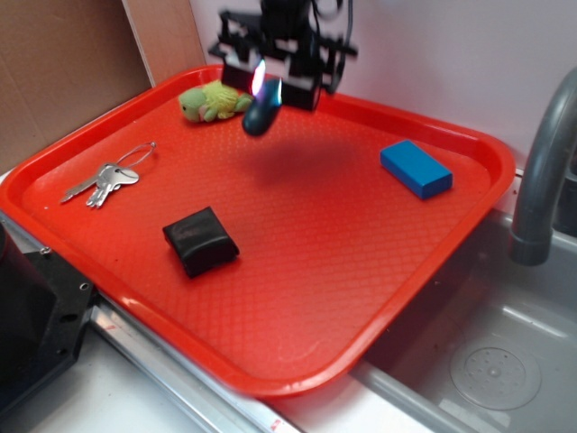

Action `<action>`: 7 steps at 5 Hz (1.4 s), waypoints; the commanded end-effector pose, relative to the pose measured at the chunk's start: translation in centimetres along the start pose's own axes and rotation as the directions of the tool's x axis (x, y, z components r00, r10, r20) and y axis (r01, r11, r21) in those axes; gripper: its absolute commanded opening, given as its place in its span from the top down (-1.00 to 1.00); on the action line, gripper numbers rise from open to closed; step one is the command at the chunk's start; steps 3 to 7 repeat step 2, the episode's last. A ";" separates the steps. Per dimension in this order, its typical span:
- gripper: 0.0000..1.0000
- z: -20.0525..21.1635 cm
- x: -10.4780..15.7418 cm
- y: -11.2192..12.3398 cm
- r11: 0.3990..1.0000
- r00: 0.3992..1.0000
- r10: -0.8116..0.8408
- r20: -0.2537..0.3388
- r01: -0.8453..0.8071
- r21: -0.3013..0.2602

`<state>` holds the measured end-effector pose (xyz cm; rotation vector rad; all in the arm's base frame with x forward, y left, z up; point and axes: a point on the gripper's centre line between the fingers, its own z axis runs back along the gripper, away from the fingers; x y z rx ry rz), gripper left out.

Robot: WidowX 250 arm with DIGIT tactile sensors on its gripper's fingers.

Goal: Grab the plastic pickle.

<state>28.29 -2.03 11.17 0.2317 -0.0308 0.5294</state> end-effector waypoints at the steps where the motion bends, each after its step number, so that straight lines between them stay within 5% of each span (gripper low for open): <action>1: 1.00 9.8 -2.7 5.5 0.984 0.989 0.146 0.019 -0.143 -0.106; 2: 1.00 14.5 -2.7 7.2 0.981 0.988 0.154 0.034 -0.149 -0.122; 7: 1.00 14.5 -2.7 7.2 0.981 0.988 0.154 0.034 -0.149 -0.122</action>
